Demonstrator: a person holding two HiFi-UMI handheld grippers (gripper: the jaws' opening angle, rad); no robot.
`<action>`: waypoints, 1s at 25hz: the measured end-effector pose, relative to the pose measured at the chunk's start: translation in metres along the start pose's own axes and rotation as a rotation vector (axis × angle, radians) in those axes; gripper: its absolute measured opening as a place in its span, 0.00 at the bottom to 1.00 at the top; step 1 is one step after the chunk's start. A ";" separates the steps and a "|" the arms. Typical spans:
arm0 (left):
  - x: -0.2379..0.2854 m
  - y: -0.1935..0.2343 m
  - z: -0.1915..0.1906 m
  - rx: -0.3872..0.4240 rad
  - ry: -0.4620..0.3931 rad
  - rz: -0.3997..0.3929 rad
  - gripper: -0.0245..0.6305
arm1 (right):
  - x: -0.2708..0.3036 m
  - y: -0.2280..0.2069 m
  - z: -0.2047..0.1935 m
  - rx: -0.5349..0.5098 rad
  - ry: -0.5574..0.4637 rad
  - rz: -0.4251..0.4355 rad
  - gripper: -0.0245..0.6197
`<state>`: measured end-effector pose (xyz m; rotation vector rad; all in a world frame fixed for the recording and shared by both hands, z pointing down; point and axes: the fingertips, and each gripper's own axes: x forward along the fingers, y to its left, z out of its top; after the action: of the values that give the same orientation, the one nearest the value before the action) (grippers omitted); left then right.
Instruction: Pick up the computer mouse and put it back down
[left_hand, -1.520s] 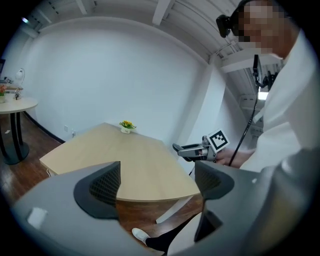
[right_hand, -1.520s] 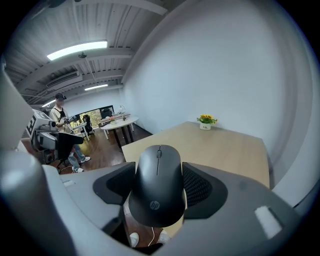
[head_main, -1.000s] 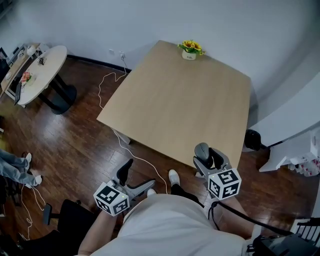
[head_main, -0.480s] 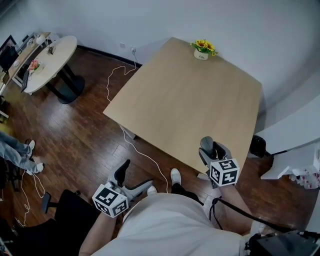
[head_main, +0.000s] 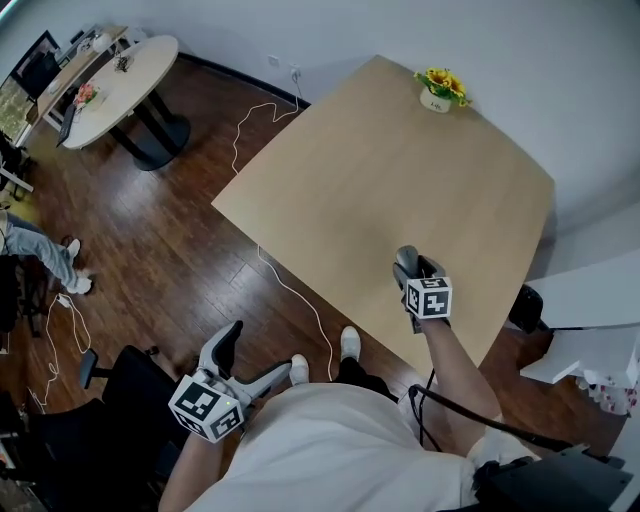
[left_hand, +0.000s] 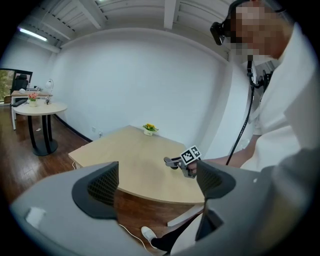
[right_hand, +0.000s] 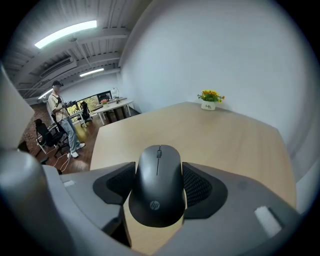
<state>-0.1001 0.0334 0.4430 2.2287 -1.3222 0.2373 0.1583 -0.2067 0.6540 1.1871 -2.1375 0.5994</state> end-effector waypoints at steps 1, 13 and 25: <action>0.004 -0.001 0.001 -0.008 0.003 0.012 0.74 | 0.014 -0.005 -0.003 -0.004 0.015 0.004 0.50; 0.030 0.009 0.017 -0.055 0.012 0.144 0.74 | 0.104 -0.020 -0.031 -0.082 0.147 0.025 0.50; 0.037 0.022 0.029 -0.037 -0.011 0.137 0.74 | 0.110 -0.016 -0.033 -0.084 0.139 0.030 0.50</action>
<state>-0.1035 -0.0185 0.4417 2.1143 -1.4755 0.2488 0.1364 -0.2578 0.7558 1.0394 -2.0456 0.5817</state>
